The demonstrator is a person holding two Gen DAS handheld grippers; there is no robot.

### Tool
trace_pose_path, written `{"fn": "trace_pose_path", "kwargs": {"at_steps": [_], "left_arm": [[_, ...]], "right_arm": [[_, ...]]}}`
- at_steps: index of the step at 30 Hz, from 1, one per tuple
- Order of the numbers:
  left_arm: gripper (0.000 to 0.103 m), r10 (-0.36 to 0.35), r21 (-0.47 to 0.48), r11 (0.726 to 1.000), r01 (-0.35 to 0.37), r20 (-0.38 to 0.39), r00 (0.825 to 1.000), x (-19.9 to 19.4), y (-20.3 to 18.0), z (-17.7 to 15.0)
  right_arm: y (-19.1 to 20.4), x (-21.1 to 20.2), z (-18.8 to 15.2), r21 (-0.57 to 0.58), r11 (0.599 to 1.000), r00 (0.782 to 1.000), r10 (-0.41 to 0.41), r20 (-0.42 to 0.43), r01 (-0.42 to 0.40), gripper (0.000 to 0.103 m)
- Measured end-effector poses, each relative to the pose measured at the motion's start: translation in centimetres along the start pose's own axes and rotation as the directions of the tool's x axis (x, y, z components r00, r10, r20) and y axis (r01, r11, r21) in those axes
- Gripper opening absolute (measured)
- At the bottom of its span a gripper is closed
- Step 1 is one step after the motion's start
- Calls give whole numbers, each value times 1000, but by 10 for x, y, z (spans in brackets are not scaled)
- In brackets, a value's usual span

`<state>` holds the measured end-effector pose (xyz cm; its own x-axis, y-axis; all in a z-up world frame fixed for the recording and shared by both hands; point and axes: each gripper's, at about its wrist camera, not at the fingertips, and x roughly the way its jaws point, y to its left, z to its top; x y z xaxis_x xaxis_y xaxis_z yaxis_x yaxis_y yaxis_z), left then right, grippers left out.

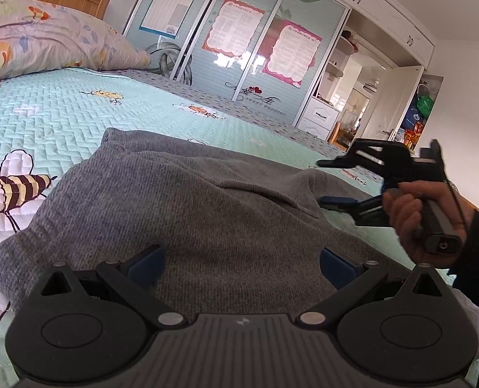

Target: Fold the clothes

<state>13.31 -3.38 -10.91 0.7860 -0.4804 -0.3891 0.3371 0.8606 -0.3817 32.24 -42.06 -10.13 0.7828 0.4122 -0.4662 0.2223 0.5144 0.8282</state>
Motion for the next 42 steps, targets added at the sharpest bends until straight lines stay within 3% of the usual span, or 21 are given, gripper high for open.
{"fn": "trace_pose_path", "kwargs": {"at_steps": [3,5,7,11,13,16,19,26,34,36,37,38,39,42], "left_arm": [[102,0,-3,1000,0,-5,1000,1,1,1],[102,-1,-7,1000,1,-8,1000,1,2,1],[102,-2,-11,1000,2,-11,1000,1,3,2],[102,-2,-13,1000,1,-17,1000,3,3,3],[102,0,-10,1000,0,-19,1000,3,3,4],[102,-2,-14,1000,2,-20,1000,3,4,4],[102,-1,-13,1000,1,-21,1000,4,4,4],[102,0,-12,1000,0,-22,1000,5,5,3],[102,-18,-32,999,17,-11,1000,4,8,1],[102,-19,-33,999,19,-9,1000,4,8,1],[102,-20,-33,999,20,-8,1000,4,8,1],[102,-21,-33,999,21,-6,1000,4,8,0],[102,-22,-33,999,22,-4,1000,4,8,0],[102,-22,-30,999,22,-2,1000,4,8,-1]], "right_arm": [[8,11,-8,26,999,999,-44,-2,44,48],[10,17,-11,53,996,997,-76,3,76,23],[12,19,-21,42,989,990,-144,12,143,9],[5,-2,-51,46,983,980,-181,82,178,5],[-4,-8,-61,84,987,984,-144,106,136,9],[-13,-26,-61,184,982,988,-76,136,50,24],[-20,-57,-48,167,983,953,-122,276,78,32],[-75,-88,6,339,938,915,-191,355,64,34],[-116,-121,53,329,930,800,-320,508,163,35],[-120,-148,66,280,930,750,-360,555,239,47],[-122,-163,71,250,930,723,-368,584,271,57],[-126,-180,77,211,936,707,-350,614,280,63],[-131,-194,87,177,950,719,-310,622,257,64],[-157,-212,125,140,981,818,-187,544,131,64]]}}
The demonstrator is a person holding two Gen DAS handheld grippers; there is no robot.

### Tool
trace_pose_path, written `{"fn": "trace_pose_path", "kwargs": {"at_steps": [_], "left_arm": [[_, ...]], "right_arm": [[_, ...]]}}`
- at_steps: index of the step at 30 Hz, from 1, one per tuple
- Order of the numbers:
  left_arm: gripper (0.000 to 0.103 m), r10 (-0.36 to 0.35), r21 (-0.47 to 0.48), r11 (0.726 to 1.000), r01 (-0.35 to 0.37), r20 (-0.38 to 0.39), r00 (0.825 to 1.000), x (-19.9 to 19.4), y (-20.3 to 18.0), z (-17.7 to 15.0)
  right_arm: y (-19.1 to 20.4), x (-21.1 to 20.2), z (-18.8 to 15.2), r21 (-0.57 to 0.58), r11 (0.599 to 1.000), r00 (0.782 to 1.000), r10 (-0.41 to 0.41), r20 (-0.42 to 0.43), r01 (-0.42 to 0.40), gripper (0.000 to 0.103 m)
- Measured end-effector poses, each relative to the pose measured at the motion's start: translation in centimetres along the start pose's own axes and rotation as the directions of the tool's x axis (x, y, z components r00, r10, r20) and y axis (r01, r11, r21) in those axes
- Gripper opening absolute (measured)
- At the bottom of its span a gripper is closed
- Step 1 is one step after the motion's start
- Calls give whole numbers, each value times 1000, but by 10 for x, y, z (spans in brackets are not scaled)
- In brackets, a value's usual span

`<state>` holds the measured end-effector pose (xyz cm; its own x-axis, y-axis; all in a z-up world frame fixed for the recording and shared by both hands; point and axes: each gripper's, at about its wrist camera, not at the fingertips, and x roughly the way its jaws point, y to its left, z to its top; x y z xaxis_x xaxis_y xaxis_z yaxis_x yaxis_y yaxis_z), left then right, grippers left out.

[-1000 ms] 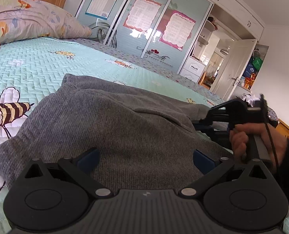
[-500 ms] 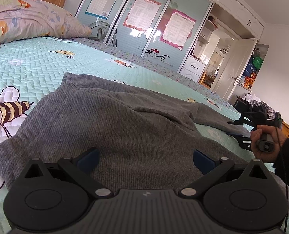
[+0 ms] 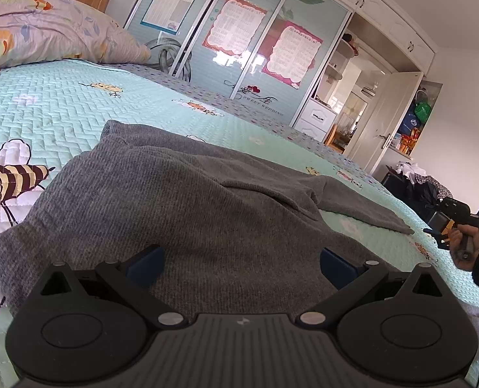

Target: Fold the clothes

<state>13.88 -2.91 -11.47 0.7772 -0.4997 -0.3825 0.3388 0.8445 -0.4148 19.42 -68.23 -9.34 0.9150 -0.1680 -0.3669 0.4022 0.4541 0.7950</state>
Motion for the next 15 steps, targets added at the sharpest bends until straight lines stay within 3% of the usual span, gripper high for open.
{"fn": "trace_pose_path", "kwargs": {"at_steps": [5,9,15], "left_arm": [[102,27,37,999,-26,-16,1000,4,-6,-1],[102,47,60,997,-45,-36,998,7,-9,-1],[102,71,86,994,-66,-52,996,10,-13,0]], "right_arm": [[-7,39,35,-57,996,988,55,-145,-63,64],[-7,69,42,-119,989,967,58,-247,-90,63],[-2,73,57,-168,977,953,76,-294,-130,63]]}}
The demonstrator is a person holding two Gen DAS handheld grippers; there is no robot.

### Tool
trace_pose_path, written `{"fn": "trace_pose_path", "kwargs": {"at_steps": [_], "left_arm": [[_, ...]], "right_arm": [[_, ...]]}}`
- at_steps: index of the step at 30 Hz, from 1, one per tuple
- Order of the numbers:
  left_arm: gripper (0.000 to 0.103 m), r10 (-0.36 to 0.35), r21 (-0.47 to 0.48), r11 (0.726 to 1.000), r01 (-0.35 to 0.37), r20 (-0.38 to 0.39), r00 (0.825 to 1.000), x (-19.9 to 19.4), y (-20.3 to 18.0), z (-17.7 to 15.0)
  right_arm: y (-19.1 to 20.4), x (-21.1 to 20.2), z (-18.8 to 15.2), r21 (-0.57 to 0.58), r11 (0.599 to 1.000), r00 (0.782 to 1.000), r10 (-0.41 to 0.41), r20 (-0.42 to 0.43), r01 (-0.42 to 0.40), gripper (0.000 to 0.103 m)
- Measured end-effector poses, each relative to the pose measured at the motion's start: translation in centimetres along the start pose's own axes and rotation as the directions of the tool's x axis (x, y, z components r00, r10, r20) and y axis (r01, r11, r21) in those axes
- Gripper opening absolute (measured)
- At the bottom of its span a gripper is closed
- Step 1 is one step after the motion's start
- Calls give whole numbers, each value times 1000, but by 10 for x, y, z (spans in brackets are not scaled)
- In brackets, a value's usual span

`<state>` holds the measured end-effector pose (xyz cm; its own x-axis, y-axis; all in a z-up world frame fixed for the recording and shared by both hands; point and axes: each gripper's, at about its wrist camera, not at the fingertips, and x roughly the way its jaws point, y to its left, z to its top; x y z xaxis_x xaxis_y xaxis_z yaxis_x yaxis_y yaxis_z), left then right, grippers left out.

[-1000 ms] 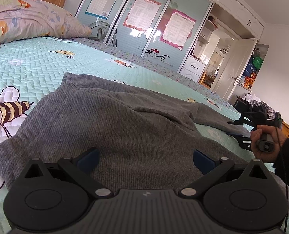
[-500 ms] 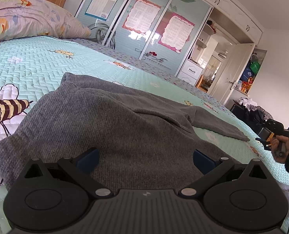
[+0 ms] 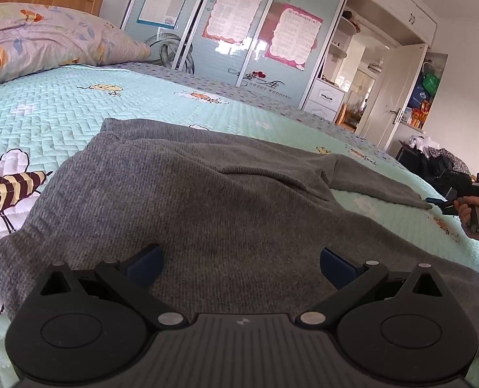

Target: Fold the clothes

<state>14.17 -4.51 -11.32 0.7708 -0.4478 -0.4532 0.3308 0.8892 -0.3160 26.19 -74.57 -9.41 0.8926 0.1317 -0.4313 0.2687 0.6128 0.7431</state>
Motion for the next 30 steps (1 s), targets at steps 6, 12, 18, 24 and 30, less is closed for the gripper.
{"fn": "trace_pose_path", "kwargs": {"at_steps": [6,12,18,24,30], "left_arm": [[102,9,10,1000,-9,-9,1000,1,-1,0],[102,15,16,1000,-15,-14,1000,2,-3,0],[102,19,19,1000,-18,-18,1000,2,-4,0],[102,23,25,999,-23,-23,999,2,-5,1],[102,33,36,999,-32,-30,999,5,-7,0]], "right_arm": [[-16,-8,4,10,999,998,48,-33,-48,63],[-10,5,6,-13,996,990,85,-116,-87,64],[5,11,14,-104,993,985,32,-168,-50,64],[3,15,18,-113,991,964,35,-263,-67,65],[7,22,17,-173,983,954,2,-301,-57,48]]}}
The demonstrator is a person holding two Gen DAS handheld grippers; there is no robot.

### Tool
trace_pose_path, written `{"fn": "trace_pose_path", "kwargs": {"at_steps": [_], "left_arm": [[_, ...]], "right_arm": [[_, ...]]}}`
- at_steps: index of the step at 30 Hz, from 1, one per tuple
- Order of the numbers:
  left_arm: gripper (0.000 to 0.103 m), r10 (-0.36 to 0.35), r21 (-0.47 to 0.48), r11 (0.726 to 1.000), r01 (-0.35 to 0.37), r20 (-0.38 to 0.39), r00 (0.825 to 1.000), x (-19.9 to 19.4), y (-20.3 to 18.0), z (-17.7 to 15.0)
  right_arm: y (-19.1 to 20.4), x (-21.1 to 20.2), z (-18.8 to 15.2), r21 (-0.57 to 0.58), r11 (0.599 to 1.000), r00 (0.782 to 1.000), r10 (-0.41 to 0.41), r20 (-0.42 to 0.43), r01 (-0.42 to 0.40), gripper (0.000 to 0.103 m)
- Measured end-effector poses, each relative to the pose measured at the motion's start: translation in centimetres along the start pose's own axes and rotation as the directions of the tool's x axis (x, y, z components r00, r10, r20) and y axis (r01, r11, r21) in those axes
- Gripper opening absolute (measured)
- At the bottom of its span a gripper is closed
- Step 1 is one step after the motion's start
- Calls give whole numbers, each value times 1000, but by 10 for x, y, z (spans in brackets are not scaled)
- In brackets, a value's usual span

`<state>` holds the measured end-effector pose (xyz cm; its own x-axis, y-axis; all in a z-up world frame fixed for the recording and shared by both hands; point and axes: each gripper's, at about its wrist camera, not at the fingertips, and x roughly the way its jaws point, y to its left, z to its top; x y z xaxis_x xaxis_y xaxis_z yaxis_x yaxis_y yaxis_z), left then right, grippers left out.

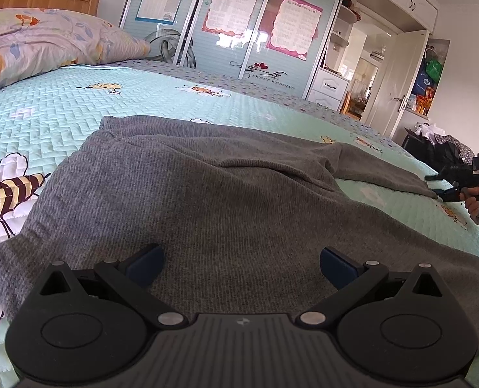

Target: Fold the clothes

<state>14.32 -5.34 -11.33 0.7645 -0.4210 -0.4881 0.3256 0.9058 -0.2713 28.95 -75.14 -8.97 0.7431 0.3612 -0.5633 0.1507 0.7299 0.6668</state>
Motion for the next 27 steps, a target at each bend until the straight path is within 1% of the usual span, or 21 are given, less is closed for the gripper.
{"fn": "trace_pose_path", "kwargs": {"at_steps": [1,2,3,5,7,9,11,12,15,16,17,18,20,21,22,23,24,27], "left_arm": [[102,1,1,1000,-1,0,1000,0,0,0],[102,1,1,1000,-1,-1,1000,1,0,0],[102,1,2,1000,-1,-1,1000,1,0,0],[102,2,3,1000,-2,-1,1000,1,0,0],[102,2,3,1000,-2,-1,1000,1,0,0],[102,1,2,1000,-1,-1,1000,2,-1,1],[102,0,1,1000,0,0,1000,2,-1,1],[102,0,1,1000,0,0,1000,2,-1,1],[102,-1,0,1000,1,1,1000,0,-1,1],[102,-1,0,1000,1,2,1000,0,-1,1],[102,-2,-1,1000,2,3,1000,0,-1,1],[102,-2,-1,1000,2,3,1000,0,-1,1],[102,-3,-2,1000,3,3,1000,0,-1,1],[102,-3,-2,1000,3,2,1000,1,-1,1],[102,-3,-2,1000,3,2,1000,1,-1,1],[102,-1,1,1000,1,0,1000,1,-2,1],[102,2,3,1000,-2,-1,1000,1,-2,1],[102,8,11,1000,-8,-6,1000,2,-3,1]], "right_arm": [[1,1,-1,-16,1000,1000,-25,4,25,21],[2,1,-4,-30,998,999,-51,7,51,3],[4,0,-7,-46,996,997,-72,16,73,3],[8,-9,-16,-78,994,995,-74,61,79,3],[6,-30,-23,-74,993,989,-78,126,88,2],[6,-50,-23,-53,993,976,-92,200,105,2],[18,-78,-19,-69,992,959,-80,271,102,1],[25,-93,-17,-82,991,949,-74,305,104,1],[31,-132,-10,-73,988,926,-98,365,134,1],[27,-134,-9,-62,983,929,-140,343,171,1],[20,-132,-11,-39,973,930,-204,307,226,1],[10,-130,-17,-3,967,929,-244,277,255,3],[-5,-124,-30,53,983,950,-184,252,176,12],[-8,-121,-36,60,988,954,-153,256,142,16],[-10,-115,-39,57,991,956,-131,263,120,32],[-11,-107,-40,52,993,958,-119,262,109,44],[-11,-99,-39,47,993,962,-114,250,106,47],[-13,-72,-31,30,994,975,-108,193,104,48]]}}
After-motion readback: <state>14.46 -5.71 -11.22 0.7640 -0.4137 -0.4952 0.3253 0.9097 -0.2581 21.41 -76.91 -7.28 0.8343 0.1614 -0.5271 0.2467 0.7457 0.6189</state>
